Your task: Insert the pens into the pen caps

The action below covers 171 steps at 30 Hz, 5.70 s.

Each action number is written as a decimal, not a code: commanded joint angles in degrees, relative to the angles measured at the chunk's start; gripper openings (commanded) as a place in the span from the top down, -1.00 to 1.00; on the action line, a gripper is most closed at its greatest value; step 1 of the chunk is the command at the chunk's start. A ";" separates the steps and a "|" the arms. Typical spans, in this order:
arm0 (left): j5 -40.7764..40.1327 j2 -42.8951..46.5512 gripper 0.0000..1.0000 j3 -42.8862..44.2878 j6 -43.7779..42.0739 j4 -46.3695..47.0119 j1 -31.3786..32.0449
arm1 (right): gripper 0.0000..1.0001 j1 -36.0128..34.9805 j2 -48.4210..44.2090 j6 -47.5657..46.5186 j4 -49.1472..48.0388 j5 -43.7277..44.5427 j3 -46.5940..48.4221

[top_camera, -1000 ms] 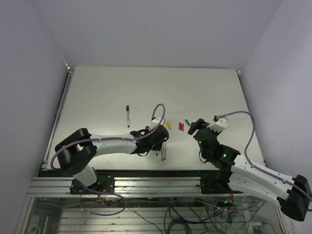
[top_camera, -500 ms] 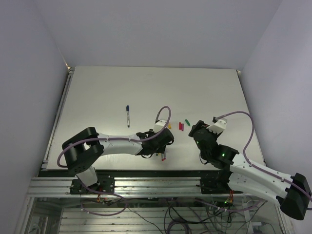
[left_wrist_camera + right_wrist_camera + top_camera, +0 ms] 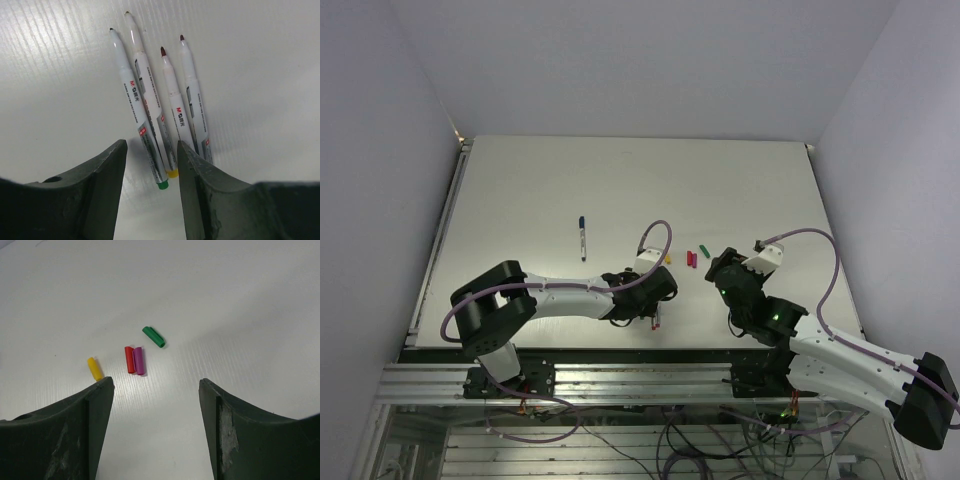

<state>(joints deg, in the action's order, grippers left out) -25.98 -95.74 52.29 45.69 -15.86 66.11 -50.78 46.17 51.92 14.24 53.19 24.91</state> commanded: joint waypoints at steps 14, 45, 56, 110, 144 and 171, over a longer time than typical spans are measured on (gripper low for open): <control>-5.16 1.82 -0.06 -2.08 3.54 -1.40 0.34 | -0.34 -0.01 3.49 1.43 -4.43 -3.02 -1.65; -3.84 -1.56 0.17 -2.93 0.07 -6.53 -3.35 | -0.32 0.01 4.15 2.48 -5.51 -3.99 -2.33; 1.32 -2.90 0.86 -6.37 0.71 -6.33 -3.52 | -0.31 0.05 4.97 1.86 -5.86 -2.33 -1.65; 1.97 29.87 0.86 -14.76 -0.91 2.40 -1.35 | 0.05 27.70 46.63 -37.12 -17.02 -41.97 19.83; 1.53 27.78 0.86 -14.75 -1.58 3.44 -1.40 | 1.00 25.25 51.32 -30.07 -4.95 -36.73 23.52; 10.38 33.68 0.86 -22.20 -12.14 39.64 -1.30 | 1.00 25.20 3.84 -18.39 -39.66 -56.37 3.09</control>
<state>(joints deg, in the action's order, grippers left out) -20.64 -63.88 31.22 36.38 10.96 64.47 -25.52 53.04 28.49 -12.49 3.84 31.16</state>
